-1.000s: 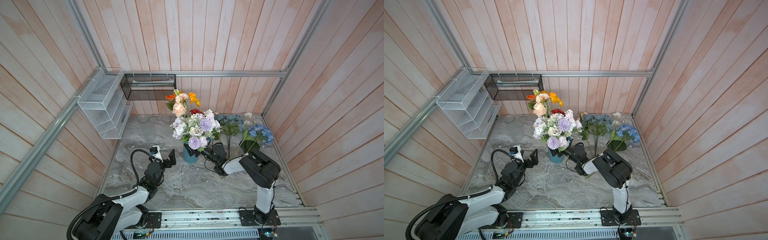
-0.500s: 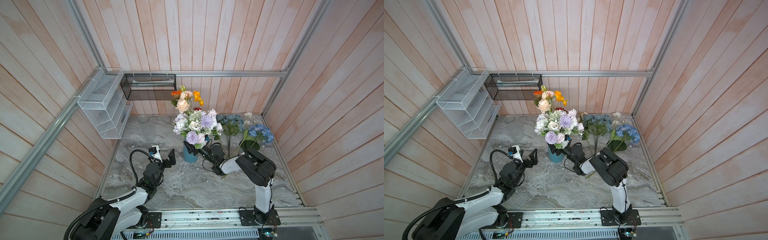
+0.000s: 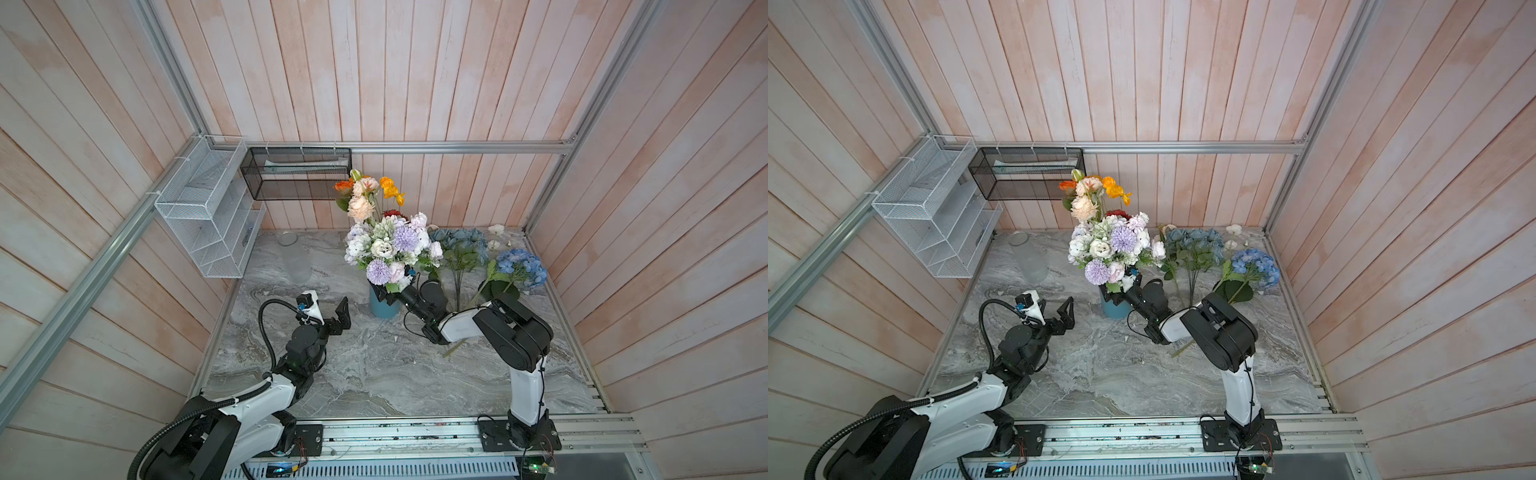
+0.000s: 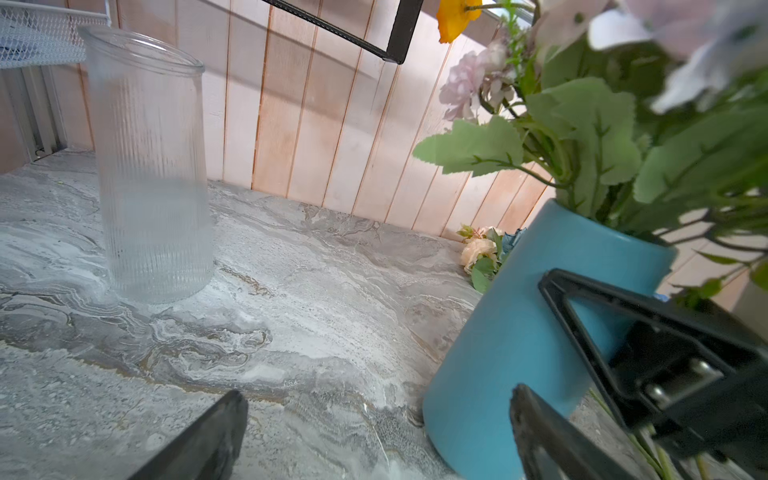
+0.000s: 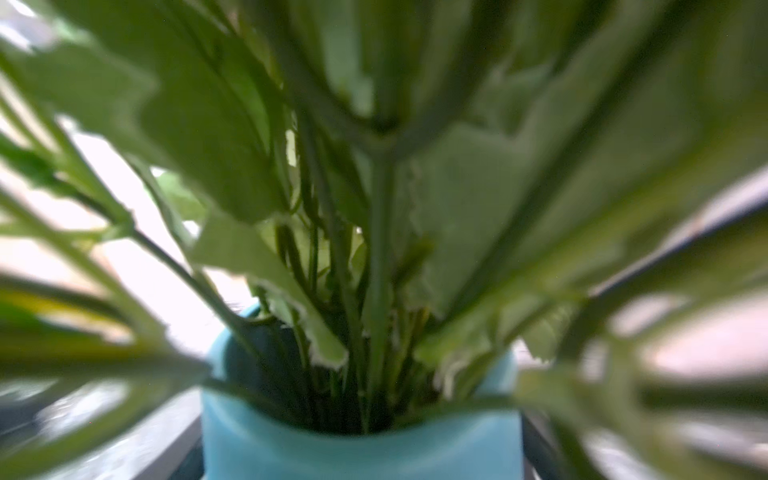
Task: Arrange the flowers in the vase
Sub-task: 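Push the teal vase farther from the robot with the right gripper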
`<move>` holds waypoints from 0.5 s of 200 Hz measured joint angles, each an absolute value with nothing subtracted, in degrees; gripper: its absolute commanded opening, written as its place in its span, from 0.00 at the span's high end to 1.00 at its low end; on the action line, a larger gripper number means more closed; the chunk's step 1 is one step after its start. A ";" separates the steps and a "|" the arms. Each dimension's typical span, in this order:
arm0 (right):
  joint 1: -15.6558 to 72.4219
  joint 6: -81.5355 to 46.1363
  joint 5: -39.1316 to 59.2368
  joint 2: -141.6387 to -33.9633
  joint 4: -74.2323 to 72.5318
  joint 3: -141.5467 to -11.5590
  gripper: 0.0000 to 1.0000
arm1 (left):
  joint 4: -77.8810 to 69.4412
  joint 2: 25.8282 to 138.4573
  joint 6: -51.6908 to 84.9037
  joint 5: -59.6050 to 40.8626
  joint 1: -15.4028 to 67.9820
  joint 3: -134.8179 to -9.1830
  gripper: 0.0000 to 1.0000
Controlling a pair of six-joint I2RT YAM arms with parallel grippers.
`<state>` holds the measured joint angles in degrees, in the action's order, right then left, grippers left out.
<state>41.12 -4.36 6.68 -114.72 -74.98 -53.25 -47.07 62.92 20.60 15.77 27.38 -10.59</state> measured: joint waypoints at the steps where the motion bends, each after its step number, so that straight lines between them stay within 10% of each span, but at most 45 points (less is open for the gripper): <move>1: 41.06 -4.32 6.66 -114.72 -74.89 -53.36 0.84 | -47.07 62.92 20.60 15.77 27.38 -10.59 0.00; 100: 33.23 0.21 3.88 -132.20 -75.61 -81.82 0.83 | -45.74 62.61 20.27 16.60 27.31 -10.59 0.00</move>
<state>33.23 0.21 3.88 -132.20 -75.61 -81.82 -45.74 62.61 20.27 16.60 27.31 -10.59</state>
